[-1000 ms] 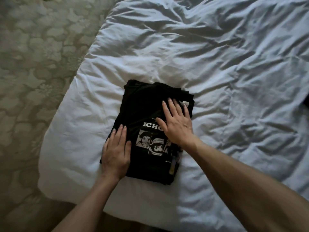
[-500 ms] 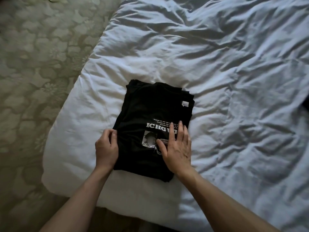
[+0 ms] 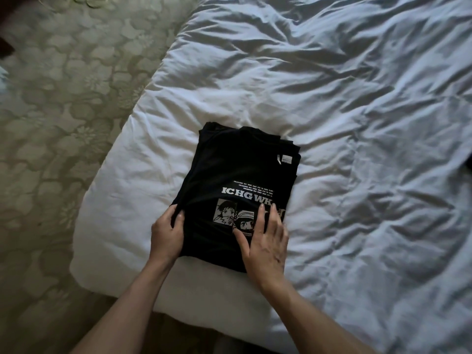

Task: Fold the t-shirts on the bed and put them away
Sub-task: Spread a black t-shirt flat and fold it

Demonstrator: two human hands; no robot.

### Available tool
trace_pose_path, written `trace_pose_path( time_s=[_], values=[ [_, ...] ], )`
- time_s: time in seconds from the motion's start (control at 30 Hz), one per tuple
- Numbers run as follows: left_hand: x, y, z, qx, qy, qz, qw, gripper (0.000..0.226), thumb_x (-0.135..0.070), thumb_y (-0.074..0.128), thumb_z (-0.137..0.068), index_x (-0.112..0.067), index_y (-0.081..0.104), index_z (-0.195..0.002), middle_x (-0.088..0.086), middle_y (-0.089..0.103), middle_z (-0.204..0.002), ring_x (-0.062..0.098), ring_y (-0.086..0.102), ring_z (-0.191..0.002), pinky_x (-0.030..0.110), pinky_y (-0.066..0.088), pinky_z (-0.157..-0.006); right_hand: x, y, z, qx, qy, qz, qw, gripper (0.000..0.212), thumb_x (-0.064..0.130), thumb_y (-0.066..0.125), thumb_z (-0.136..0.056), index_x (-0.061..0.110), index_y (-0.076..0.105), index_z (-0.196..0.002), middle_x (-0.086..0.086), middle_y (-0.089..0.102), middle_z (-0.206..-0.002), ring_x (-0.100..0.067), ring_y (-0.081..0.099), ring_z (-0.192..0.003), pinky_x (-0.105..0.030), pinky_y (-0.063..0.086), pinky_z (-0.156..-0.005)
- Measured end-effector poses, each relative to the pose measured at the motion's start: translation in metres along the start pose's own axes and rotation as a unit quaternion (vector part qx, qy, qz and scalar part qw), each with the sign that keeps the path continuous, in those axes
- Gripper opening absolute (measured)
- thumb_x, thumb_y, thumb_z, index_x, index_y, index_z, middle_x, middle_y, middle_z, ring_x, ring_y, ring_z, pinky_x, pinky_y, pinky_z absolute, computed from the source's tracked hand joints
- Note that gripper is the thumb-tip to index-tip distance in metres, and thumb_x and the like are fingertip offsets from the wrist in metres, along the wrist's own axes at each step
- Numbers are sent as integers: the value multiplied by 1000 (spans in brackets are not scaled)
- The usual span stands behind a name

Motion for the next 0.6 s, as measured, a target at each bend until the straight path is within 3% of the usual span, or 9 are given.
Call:
trace_pose_path(
  time_s=[0.13, 0.23, 0.27, 0.33, 0.43, 0.6],
  values=[
    [5, 1, 4, -5, -1, -12, 1000, 33, -13, 40, -105, -10, 54, -135, 6, 64, -120, 21, 60, -109, 18, 41, -82, 0, -1, 2, -13, -13, 11, 1000, 78, 61, 37, -93, 4, 41, -147, -22, 33, -153, -37, 34, -140, -54, 35, -110],
    [-12, -3, 6, -124, 96, -130, 979, 43, -19, 37, -102, -7, 45, -143, 16, 54, -133, 33, 50, -119, 36, 40, -94, 8, -12, 1, -55, -94, -11, 994, 71, 53, 42, -96, 6, 37, -150, -21, 27, -158, -35, 22, -148, -51, 23, -118],
    [-21, 1, 6, -121, 159, -179, 963, 48, -24, 37, -100, -8, 44, -145, 16, 50, -140, 33, 46, -127, 39, 36, -101, 10, -13, -2, -54, -121, -13, 991, 69, 51, 43, -97, 7, 37, -150, -20, 26, -159, -34, 20, -149, -50, 20, -120],
    [-26, 23, 6, -32, 225, -260, 939, 57, -38, 35, -99, -14, 39, -151, 12, 38, -155, 30, 32, -143, 42, 30, -111, 9, -8, -7, -27, -145, 5, 989, 69, 52, 41, -98, 8, 35, -151, -18, 23, -160, -32, 17, -150, -49, 20, -120],
    [-8, 44, 6, 67, 184, -313, 929, 65, -54, 23, -99, -21, 29, -155, 8, 23, -162, 27, 19, -150, 50, 27, -116, 2, 5, -4, 32, -160, 40, 986, 72, 56, 36, -98, 8, 34, -152, -18, 22, -161, -31, 17, -150, -51, 23, -117],
    [-31, 41, 0, 35, 245, -341, 907, 63, -45, 31, -99, -15, 33, -154, 13, 24, -162, 30, 20, -150, 47, 22, -118, 4, -17, -28, -4, -122, 5, 993, 65, 54, 36, -98, 11, 45, -145, -19, 37, -153, -35, 33, -142, -50, 27, -115]
  ],
)
Point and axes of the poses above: each hand's wrist, its own z-axis away from the middle knuckle, its own y-axis out of the palm, x = y × z, the point moved 3 cm from there along -z, towards the middle knuckle
